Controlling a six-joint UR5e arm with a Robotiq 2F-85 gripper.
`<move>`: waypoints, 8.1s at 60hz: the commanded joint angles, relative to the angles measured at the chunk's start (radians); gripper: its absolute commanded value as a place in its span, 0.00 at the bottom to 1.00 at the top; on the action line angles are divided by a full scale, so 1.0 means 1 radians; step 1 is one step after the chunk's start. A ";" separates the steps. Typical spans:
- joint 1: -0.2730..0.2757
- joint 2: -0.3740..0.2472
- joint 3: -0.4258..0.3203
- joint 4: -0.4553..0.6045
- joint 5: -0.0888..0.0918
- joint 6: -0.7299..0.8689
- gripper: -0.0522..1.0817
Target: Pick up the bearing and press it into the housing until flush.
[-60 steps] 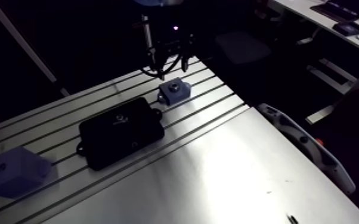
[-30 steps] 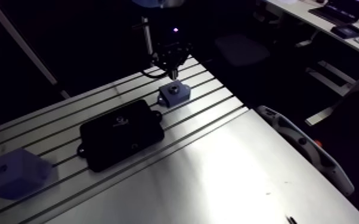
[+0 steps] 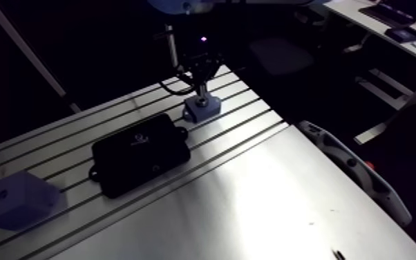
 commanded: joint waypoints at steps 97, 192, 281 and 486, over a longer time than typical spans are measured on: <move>-0.006 0.029 0.003 -0.013 -0.001 -0.001 0.99; -0.003 0.039 -0.004 -0.012 -0.001 0.000 0.99; -0.001 0.048 0.003 -0.013 -0.001 0.001 0.99; 0.390 -0.336 -0.240 0.531 -0.002 0.369 0.05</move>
